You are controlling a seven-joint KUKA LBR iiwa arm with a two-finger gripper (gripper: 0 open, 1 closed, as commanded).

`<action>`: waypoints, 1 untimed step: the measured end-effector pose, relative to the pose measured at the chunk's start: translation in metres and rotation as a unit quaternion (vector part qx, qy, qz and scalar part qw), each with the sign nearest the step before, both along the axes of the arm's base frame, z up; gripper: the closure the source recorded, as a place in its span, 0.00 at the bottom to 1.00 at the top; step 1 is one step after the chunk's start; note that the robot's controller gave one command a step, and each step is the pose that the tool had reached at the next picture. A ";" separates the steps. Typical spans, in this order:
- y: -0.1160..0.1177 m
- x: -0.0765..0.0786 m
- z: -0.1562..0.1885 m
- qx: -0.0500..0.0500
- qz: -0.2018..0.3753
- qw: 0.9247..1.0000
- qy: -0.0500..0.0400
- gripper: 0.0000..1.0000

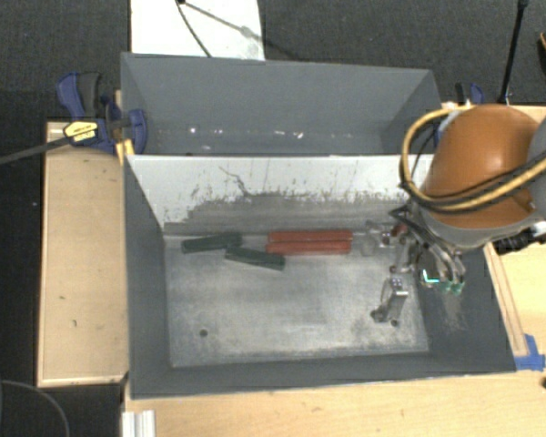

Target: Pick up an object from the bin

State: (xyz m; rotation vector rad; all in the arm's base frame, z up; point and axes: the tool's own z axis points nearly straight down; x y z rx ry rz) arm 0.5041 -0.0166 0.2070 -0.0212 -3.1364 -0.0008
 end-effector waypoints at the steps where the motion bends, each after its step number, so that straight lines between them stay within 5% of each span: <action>1: 0.032 0.078 -0.139 0.000 0.112 0.994 -0.004 0.00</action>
Offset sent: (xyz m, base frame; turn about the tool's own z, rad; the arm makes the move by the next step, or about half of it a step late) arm 0.0770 0.0315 -0.1370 -0.2255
